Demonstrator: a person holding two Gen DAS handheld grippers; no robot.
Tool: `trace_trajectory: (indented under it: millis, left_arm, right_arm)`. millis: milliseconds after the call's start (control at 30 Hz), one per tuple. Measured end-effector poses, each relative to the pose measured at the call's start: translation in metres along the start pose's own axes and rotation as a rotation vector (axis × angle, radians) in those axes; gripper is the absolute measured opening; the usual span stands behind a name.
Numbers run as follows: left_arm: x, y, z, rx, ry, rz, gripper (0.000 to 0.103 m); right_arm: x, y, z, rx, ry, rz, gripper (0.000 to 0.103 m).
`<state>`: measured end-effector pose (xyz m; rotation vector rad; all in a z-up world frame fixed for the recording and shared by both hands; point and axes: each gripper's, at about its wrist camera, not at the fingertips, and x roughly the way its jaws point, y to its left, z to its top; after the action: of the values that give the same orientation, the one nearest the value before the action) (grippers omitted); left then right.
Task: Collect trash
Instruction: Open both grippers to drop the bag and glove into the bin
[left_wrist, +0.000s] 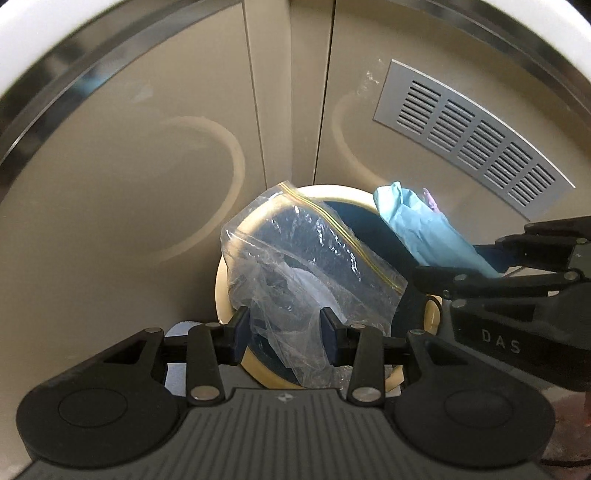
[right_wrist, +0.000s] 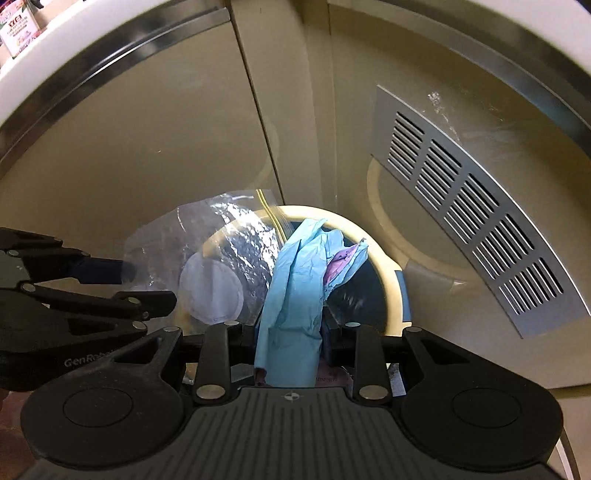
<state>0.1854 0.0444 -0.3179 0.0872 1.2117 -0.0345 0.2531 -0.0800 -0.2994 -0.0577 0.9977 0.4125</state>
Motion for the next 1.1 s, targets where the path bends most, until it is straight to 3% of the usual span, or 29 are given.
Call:
trace_trajectory:
  millis: [333,400,467,533,667,867,1100]
  left_arm:
    - [0.024,-0.007,0.002,0.04,0.071,0.039,0.048]
    - [0.028,-0.009,0.005,0.04,0.086,0.045,0.061]
    - [0.028,-0.009,0.006,0.028,0.087,0.056,0.093]
    - [0.024,-0.009,0.007,0.022,0.074,0.061,0.1]
    - [0.022,-0.013,0.009,0.017,0.075,0.074,0.102]
    - [0.013,-0.022,0.006,0.024,0.067,0.088,0.103]
    - [-0.025,-0.027,-0.016,0.07,-0.055,0.1,0.103]
  right_arm:
    - [0.031,0.001,0.012,0.001,0.082,0.01,0.032]
    - [0.036,0.001,0.015,0.008,0.102,0.019,0.037]
    - [0.04,-0.001,0.018,0.02,0.116,0.023,0.044]
    - [0.039,-0.007,0.018,0.028,0.117,0.025,0.051]
    - [0.031,-0.009,0.019,0.038,0.095,0.013,0.065]
    - [0.004,-0.013,0.012,0.075,0.1,0.017,0.075]
    - [-0.049,-0.007,-0.003,0.052,-0.002,0.028,0.081]
